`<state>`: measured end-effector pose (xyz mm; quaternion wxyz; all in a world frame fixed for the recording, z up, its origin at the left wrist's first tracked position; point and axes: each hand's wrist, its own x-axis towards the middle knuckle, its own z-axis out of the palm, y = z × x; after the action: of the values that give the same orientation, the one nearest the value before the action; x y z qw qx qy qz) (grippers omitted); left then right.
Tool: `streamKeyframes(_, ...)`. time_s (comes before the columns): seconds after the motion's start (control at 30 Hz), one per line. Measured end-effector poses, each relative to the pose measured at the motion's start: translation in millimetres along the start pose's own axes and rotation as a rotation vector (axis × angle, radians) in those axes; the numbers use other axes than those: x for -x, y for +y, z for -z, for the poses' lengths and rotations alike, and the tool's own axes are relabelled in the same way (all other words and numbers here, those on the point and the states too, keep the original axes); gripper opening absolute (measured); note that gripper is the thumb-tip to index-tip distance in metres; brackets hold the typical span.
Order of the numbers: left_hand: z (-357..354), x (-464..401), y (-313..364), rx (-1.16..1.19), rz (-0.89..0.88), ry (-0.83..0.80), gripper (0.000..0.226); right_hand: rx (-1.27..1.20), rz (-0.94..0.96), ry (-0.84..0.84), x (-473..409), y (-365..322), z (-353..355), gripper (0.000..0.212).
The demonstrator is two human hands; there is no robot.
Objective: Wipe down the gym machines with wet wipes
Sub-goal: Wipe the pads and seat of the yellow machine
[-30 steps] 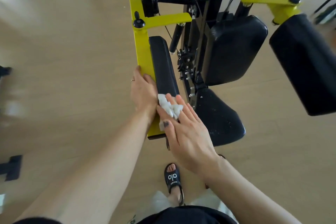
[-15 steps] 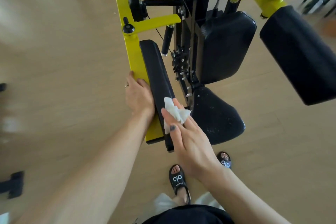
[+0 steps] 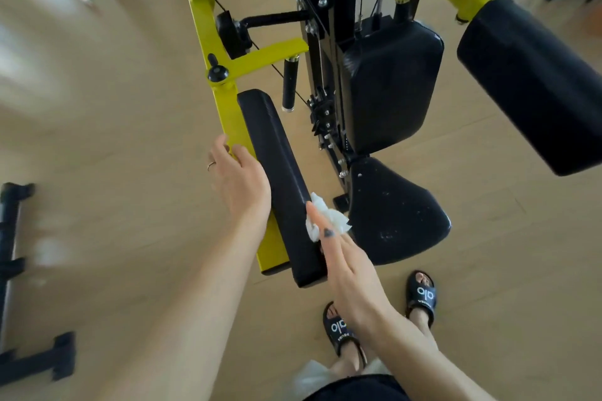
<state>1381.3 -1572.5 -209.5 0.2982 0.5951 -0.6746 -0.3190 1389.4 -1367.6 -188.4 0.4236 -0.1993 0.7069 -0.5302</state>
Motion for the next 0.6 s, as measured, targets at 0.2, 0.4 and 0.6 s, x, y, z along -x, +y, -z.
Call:
streamKeyframes(0.2,-19,-4,25,-0.012,-0.103,-0.058,0.026,-0.103,-0.072,-0.006,-57,-7,-1,0.036)
streamKeyframes(0.4,-21,-1,25,-0.054,-0.125,-0.086,0.02,-0.235,-0.048,-0.058,15,20,10,0.048)
streamKeyframes(0.6,-24,-3,26,-0.068,-0.122,-0.086,0.019,-0.257,-0.126,-0.092,-37,17,3,0.048)
